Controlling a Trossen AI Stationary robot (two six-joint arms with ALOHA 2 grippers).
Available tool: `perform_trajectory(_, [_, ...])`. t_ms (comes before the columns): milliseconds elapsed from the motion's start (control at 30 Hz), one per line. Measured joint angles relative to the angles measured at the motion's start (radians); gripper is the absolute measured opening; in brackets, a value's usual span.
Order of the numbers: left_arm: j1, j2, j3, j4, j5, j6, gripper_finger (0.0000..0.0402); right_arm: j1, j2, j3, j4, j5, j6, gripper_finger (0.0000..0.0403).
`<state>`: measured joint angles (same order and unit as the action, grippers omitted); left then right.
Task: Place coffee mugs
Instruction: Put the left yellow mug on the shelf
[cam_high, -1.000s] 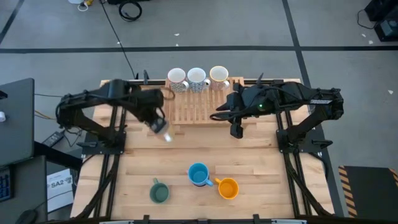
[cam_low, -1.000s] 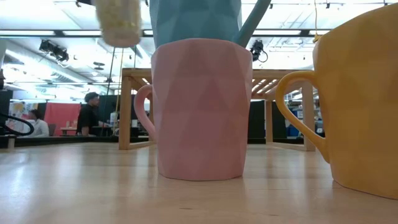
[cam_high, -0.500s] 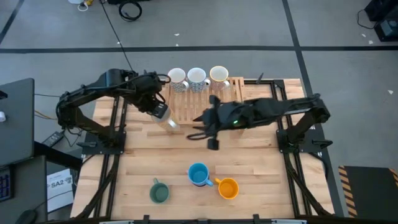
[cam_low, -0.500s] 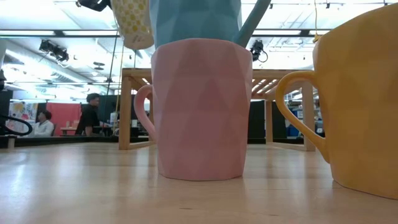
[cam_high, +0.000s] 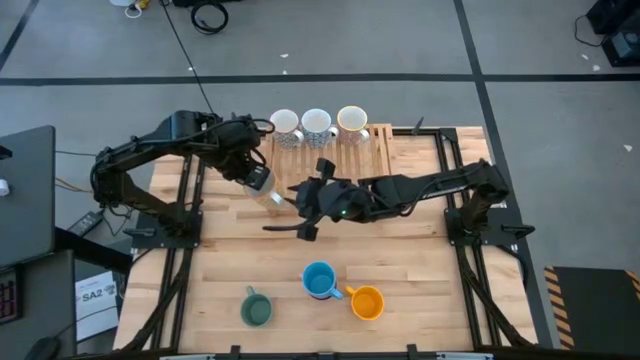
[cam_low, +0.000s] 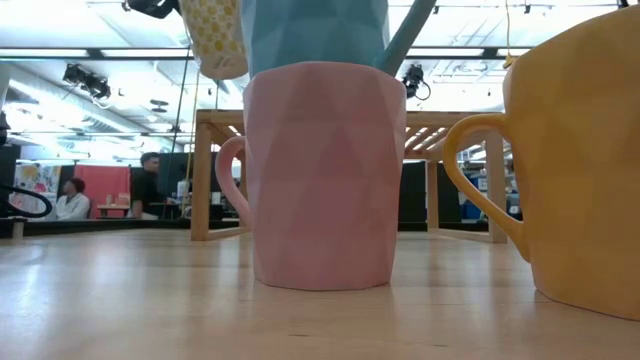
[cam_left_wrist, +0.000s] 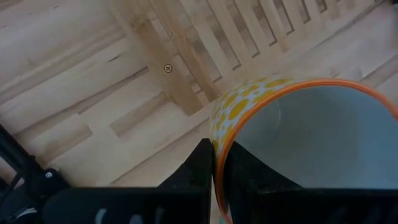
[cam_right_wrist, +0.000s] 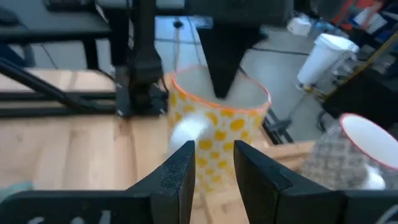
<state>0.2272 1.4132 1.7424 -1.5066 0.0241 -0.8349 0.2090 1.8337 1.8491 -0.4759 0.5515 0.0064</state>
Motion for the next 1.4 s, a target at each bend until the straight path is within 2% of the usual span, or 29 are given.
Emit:
perform_trajectory(367, [0.000,0.000,0.000,0.015,-0.001,0.000,0.0027,0.000,0.014,0.000,0.034,0.005,0.010,0.0117])
perform_trajectory(633, [0.000,0.000,0.000,0.019,-0.001,0.000,0.0027,0.000,0.014,0.000,0.031,-0.097,0.009,0.0117])
perform_trajectory(1033, [0.000,0.000,0.000,0.020,-0.001,0.000,0.0027,-0.003,0.014,0.000,0.026,-0.108,-0.008,0.0117])
perform_trajectory(1167, [0.000,0.000,0.000,0.020,-0.001,0.000,0.0027,-0.008,0.014,0.000,0.027,-0.108,-0.009,0.0133])
perform_trajectory(1400, [0.000,0.000,0.000,0.020,-0.001,-0.001,0.0027,-0.025,0.014,0.000,0.026,-0.108,0.050,0.0188])
